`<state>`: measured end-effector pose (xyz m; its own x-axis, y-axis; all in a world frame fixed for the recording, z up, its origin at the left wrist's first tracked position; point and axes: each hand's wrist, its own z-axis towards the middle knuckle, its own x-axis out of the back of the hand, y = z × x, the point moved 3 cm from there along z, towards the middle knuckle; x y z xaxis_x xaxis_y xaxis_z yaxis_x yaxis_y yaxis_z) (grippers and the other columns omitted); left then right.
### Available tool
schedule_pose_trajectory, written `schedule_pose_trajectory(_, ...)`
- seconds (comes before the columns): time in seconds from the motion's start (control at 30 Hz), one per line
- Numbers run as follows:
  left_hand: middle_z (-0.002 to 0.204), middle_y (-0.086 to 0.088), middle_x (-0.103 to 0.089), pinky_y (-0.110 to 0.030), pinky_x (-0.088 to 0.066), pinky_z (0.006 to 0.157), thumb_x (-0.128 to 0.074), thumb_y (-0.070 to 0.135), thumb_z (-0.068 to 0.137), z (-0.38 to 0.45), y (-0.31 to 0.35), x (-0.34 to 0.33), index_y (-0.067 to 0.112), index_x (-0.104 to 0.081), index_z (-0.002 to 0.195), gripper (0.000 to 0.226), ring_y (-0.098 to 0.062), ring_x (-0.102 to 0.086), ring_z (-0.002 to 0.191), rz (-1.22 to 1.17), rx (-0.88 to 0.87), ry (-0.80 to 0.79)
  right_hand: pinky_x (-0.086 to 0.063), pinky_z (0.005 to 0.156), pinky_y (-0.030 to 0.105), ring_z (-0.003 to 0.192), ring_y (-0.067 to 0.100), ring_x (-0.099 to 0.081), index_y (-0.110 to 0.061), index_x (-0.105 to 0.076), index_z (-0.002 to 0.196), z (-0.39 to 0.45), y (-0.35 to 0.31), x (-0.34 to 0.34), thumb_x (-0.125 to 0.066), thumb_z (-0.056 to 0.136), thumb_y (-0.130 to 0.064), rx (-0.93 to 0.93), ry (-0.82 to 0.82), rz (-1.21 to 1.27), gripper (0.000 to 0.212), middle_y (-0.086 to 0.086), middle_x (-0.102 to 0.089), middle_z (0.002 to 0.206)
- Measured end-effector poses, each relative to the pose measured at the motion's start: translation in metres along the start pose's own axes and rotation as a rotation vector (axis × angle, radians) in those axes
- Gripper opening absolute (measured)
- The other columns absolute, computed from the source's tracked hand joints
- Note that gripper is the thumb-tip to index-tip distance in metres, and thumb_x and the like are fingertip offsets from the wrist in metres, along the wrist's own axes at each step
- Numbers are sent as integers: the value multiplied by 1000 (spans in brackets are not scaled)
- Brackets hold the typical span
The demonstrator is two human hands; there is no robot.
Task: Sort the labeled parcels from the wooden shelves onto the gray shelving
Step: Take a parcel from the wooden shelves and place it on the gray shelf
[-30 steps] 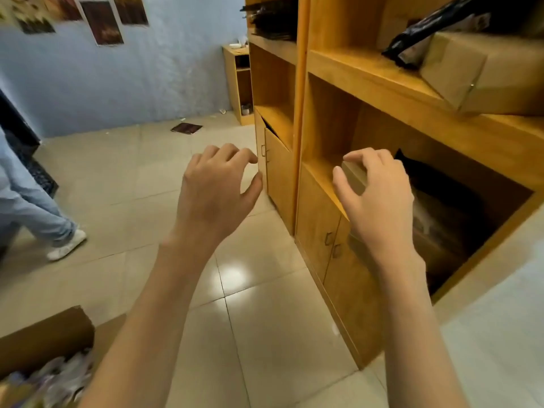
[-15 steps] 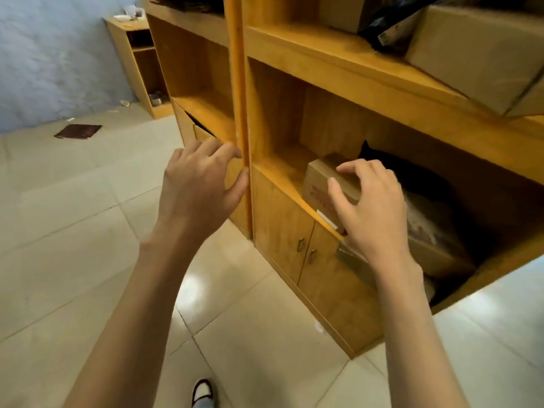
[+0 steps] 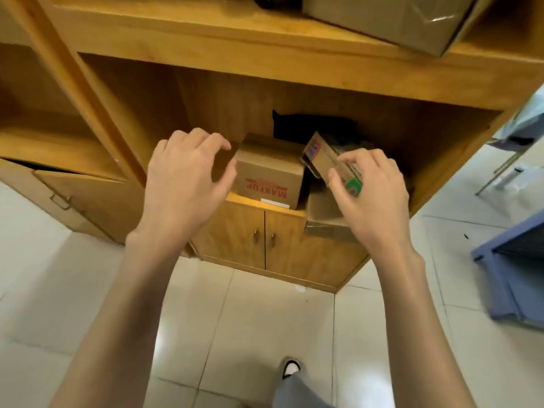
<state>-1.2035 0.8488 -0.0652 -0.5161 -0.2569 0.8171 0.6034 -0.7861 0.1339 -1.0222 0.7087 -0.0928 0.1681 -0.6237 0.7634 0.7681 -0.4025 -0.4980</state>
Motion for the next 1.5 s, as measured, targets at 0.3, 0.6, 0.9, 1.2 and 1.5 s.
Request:
schedule_pose_trajectory(0.3, 104, -14, -67, -40, -47, 80, -59, 28, 93, 54, 14, -67, 9, -67, 108, 25, -31, -61, 97, -145, -168, -50, -49, 88, 34, 109, 14, -48, -20, -58, 116, 13, 42, -12, -58, 92, -37, -222, 79, -64, 29, 0, -57, 120)
schedule_pose_trajectory(0.6, 103, -15, -68, -42, -48, 81, -61, 28, 91, 72, 6, -125, 7, -67, 107, 27, -33, -62, 96, -186, -293, -137, -36, 83, 27, 101, 13, -41, -14, -59, 116, 16, 55, -40, -56, 93, -35, -264, 48, -201, 31, 5, -57, 117)
schedule_pose_trajectory(0.9, 104, -16, -67, -42, -47, 82, -55, 29, 91, 60, 3, -200, 6, -66, 108, 31, -34, -60, 98, -230, -452, -208, -44, 89, 42, 106, 28, -52, -10, -57, 117, -3, 78, -103, -59, 93, -30, -278, 82, -326, 31, 10, -59, 115)
schedule_pose_trajectory(1.2, 111, -13, -65, -42, -44, 88, -58, 27, 92, 41, 7, -261, 9, -64, 113, 29, -32, -57, 103, -261, -455, -358, -45, 89, 39, 110, 29, -51, -9, -54, 124, -16, 117, -140, -58, 93, -31, -333, 123, -285, 38, 11, -58, 120)
schedule_pose_trajectory(1.5, 138, 4, -46, -36, -45, 100, -63, 53, 84, 60, 51, -308, 26, -26, 147, 78, -13, -51, 117, -1005, 435, -738, -48, 91, 22, 114, 8, -50, -25, -46, 121, 4, 160, -141, -58, 91, -44, -807, 487, 639, 38, -5, -52, 120)
